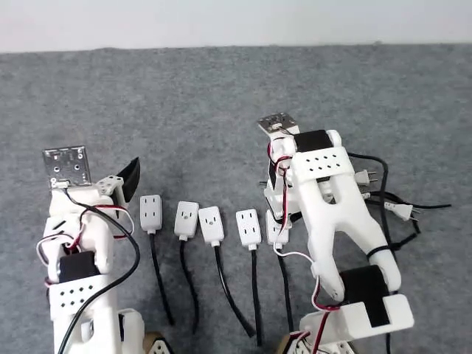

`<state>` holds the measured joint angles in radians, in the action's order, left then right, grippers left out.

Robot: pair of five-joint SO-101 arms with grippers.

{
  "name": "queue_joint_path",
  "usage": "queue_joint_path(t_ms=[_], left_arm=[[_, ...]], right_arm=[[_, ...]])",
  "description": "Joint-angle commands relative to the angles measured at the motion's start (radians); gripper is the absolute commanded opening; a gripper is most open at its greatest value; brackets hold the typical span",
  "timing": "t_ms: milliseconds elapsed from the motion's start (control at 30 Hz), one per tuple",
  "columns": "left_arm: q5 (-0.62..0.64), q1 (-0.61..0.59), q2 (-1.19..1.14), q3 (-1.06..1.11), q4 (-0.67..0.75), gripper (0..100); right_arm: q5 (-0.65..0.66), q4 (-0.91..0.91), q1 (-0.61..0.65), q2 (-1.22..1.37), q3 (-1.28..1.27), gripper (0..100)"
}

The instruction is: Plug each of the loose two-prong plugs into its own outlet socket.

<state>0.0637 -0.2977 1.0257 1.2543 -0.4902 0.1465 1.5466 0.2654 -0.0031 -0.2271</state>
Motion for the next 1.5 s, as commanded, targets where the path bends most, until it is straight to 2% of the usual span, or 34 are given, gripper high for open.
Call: queue_joint_path(t_ms=[0, 167, 400, 900, 1167, 1233, 1400, 1467], left_arm=[[0.002, 0.008, -0.002, 0.001, 0.029, 34], [0.002, 0.008, -0.002, 0.001, 0.029, 34], [0.002, 0.008, -0.002, 0.001, 0.029, 34], [-0.011, 0.009, -0.002, 0.002, 0.029, 34], [-0.011, 0.011, -0.002, 0.002, 0.029, 34], [-0.011, 0.021, -0.002, 0.004, 0.029, 34], [-0.012, 0.046, -0.002, 0.016, 0.031, 34], [-0.012, 0.046, -0.002, 0.018, 0.031, 34]], right_arm=[[0.005, -0.004, 0.041, -0.012, 0.002, 0.9], [-0.026, -0.008, 0.085, -0.012, 0.002, 0.9], [-0.02, -0.016, 0.079, -0.012, -0.029, 0.9], [0.054, -0.248, 0.079, -0.002, -0.287, 0.9], [0.058, -0.266, 0.077, -0.004, -0.299, 1.3], [0.06, -0.263, 0.079, -0.002, -0.284, 4.1], [0.061, -0.237, 0.099, -0.001, -0.281, 26.6], [0.061, -0.225, 0.122, -0.001, -0.296, 29.6]])
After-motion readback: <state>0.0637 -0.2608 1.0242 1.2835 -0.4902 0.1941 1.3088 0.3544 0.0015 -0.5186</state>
